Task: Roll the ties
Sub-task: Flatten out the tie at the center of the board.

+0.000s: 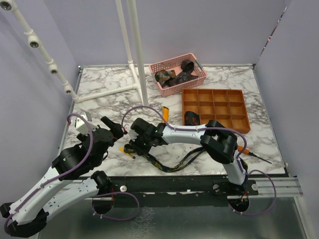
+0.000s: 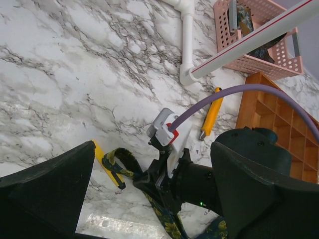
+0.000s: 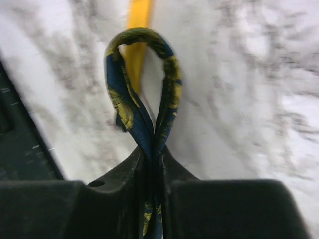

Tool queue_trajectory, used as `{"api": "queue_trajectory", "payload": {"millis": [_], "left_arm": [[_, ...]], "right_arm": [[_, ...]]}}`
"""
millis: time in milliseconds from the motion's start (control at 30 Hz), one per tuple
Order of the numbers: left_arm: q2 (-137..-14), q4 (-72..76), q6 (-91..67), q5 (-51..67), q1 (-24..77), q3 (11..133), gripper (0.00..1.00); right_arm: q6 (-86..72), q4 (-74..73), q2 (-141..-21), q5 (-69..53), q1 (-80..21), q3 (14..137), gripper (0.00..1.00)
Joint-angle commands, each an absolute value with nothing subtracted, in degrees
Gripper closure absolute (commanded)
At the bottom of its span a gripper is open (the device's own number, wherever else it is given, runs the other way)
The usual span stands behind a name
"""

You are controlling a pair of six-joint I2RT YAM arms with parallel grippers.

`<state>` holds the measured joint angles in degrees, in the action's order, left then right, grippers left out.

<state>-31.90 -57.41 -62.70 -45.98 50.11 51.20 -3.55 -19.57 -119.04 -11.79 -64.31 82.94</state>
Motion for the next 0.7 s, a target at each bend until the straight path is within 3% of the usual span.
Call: {"api": "queue_trajectory", "payload": {"millis": [0, 200, 433, 500, 567, 667], "left_arm": [[-31.25, -60.77, -62.49, -47.77, 50.38, 52.39, 0.01], [-31.27, -60.52, -62.59, -47.47, 50.37, 52.06, 0.01], [-30.66, -63.05, -63.44, -48.04, 50.36, 54.62, 0.01], [-30.37, -63.79, -63.75, -48.40, 50.36, 55.41, 0.01], [-29.96, -64.22, -64.00, -48.60, 50.38, 55.35, 0.01], [-29.33, -64.18, -64.72, -48.53, 50.36, 53.92, 0.01]], "right_arm": [[-3.99, -19.09, -121.22, -28.15, -64.52, 83.13, 0.87], [-10.91, -14.51, -126.80, -48.41, -64.51, 87.43, 0.92], [-30.38, 8.02, -132.43, -67.14, -62.14, 91.75, 0.98], [-30.51, 6.54, -132.56, -67.15, -60.64, 91.35, 1.00], [-22.20, -5.77, -132.61, -62.09, -58.79, 93.15, 0.98], [-14.69, -15.41, -132.46, -53.49, -56.52, 94.06, 0.92]]}}
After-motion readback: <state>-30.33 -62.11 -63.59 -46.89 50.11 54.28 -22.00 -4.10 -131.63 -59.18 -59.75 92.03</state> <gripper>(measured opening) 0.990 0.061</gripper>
